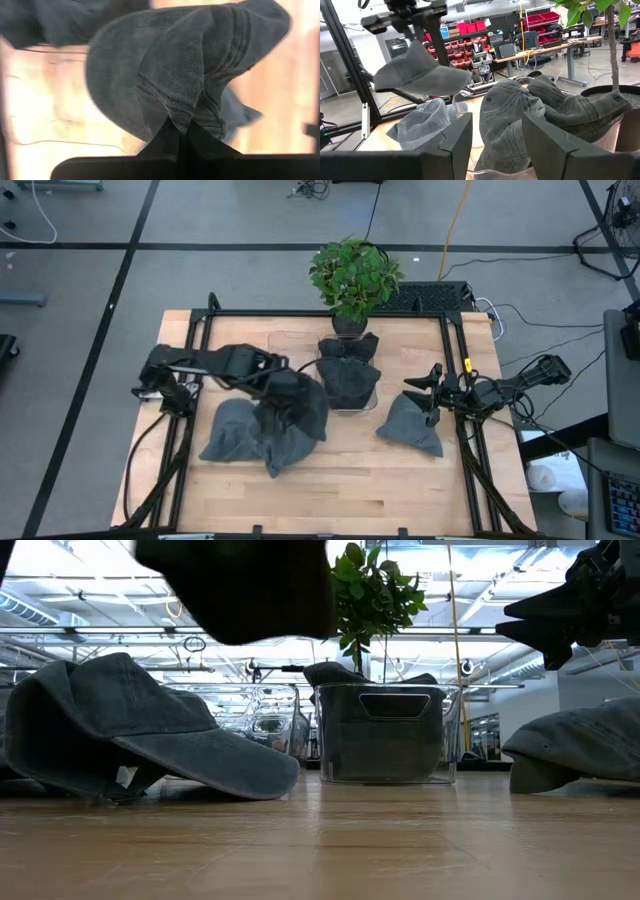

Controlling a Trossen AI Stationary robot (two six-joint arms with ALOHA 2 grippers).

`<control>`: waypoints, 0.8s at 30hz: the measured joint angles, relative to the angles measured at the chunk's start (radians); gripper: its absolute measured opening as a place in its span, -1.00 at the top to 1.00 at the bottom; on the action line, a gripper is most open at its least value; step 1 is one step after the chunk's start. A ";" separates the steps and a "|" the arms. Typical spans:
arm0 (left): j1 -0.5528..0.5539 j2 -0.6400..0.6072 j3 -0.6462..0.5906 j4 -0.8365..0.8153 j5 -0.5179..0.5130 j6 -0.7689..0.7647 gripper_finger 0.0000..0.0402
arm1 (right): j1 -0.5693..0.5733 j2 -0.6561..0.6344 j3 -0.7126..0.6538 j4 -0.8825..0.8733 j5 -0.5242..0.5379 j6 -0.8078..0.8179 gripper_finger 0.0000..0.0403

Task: Pick & Place hat
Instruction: Put the black cap into the right transparent bin

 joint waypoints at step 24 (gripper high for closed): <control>0.056 0.171 0.255 0.003 -0.094 0.033 1.00 | 0.000 0.000 0.000 0.001 0.000 0.000 0.21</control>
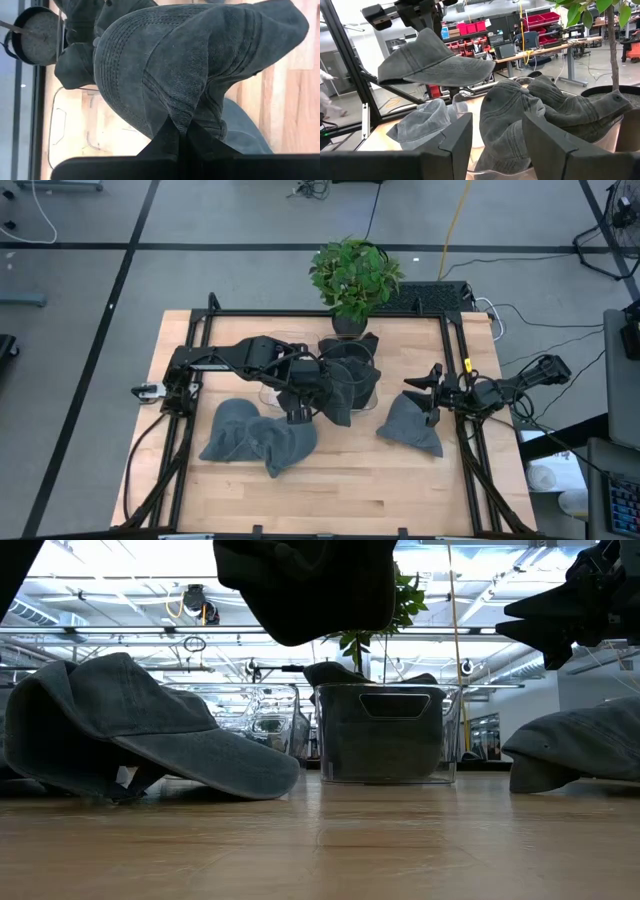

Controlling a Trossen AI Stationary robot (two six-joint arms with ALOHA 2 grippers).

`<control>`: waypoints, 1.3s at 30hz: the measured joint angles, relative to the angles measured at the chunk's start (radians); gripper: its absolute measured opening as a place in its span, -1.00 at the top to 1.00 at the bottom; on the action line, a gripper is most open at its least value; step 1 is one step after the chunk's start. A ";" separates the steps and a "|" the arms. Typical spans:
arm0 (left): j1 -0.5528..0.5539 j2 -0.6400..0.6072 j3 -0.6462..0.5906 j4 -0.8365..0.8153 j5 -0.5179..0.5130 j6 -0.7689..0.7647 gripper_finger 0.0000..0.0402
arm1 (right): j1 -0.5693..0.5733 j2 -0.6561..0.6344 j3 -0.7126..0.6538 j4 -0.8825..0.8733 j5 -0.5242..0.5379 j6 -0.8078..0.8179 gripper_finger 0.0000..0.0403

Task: Pick & Place hat
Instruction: Put the black cap into the right transparent bin

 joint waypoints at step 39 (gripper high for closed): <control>-0.010 0.000 0.000 -0.001 0.192 -0.073 1.00 | 0.000 0.137 0.153 0.211 -0.133 -0.174 0.08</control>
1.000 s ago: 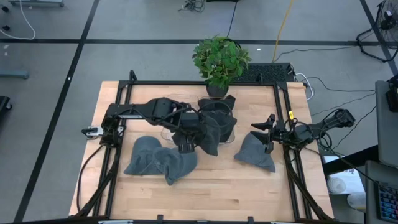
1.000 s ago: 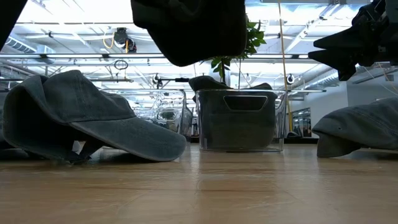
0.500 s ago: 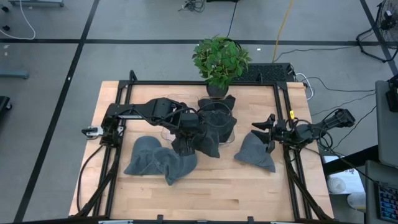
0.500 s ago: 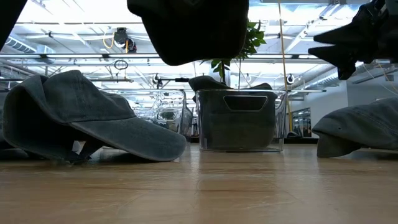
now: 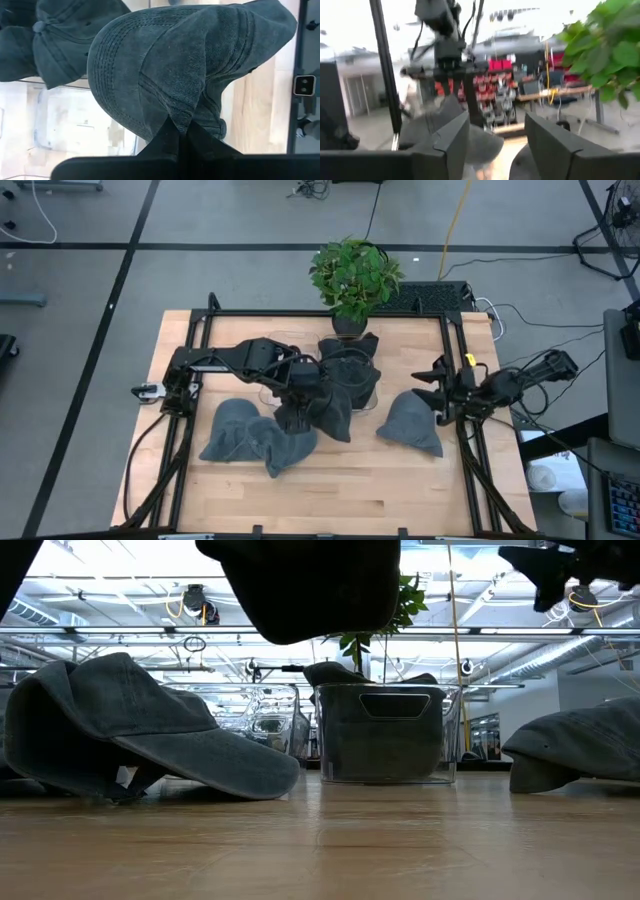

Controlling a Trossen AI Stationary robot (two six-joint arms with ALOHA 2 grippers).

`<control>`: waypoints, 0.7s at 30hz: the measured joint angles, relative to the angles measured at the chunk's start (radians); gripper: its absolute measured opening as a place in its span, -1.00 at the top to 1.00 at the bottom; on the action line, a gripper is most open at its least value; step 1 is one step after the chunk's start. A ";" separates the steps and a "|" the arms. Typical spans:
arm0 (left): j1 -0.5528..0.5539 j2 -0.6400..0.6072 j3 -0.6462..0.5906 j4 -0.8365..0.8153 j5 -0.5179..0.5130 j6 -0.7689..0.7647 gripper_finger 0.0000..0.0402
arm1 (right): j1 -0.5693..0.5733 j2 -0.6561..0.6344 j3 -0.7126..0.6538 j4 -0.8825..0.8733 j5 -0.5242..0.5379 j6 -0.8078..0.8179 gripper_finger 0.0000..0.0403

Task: Pick & Place hat
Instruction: Put the black cap into the right transparent bin

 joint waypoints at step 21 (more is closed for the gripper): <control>-0.004 -0.008 0.000 0.000 0.064 0.007 1.00 | 0.000 0.468 0.543 -0.314 0.006 -0.056 -0.52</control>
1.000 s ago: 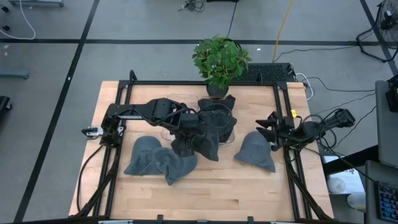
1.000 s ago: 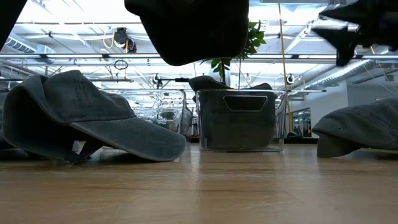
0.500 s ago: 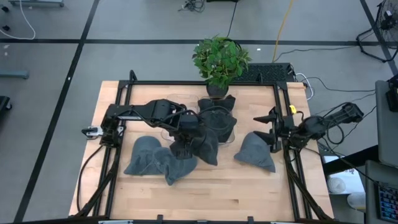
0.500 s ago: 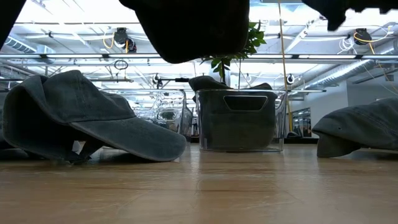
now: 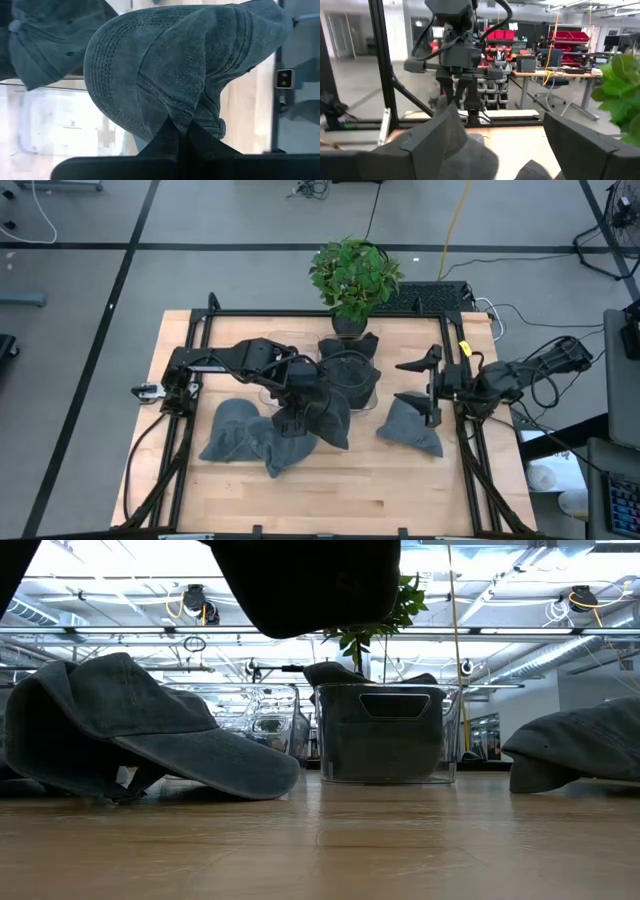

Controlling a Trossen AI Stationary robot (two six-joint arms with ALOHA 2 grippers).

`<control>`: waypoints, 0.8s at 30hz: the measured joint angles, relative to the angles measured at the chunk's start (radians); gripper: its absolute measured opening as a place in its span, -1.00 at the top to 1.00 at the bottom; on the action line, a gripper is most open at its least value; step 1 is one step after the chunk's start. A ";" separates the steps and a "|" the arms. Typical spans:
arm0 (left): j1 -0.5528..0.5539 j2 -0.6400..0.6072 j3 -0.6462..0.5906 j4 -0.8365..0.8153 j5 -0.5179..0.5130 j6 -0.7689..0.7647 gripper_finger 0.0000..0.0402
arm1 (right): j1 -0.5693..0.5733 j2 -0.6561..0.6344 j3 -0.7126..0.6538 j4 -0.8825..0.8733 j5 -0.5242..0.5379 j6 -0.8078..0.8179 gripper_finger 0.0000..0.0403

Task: Pick & Place hat
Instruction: Put the black cap into the right transparent bin

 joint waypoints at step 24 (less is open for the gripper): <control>-0.001 0.000 0.000 0.000 0.071 0.003 1.00 | 0.017 0.248 0.129 -0.189 0.073 -0.433 -0.53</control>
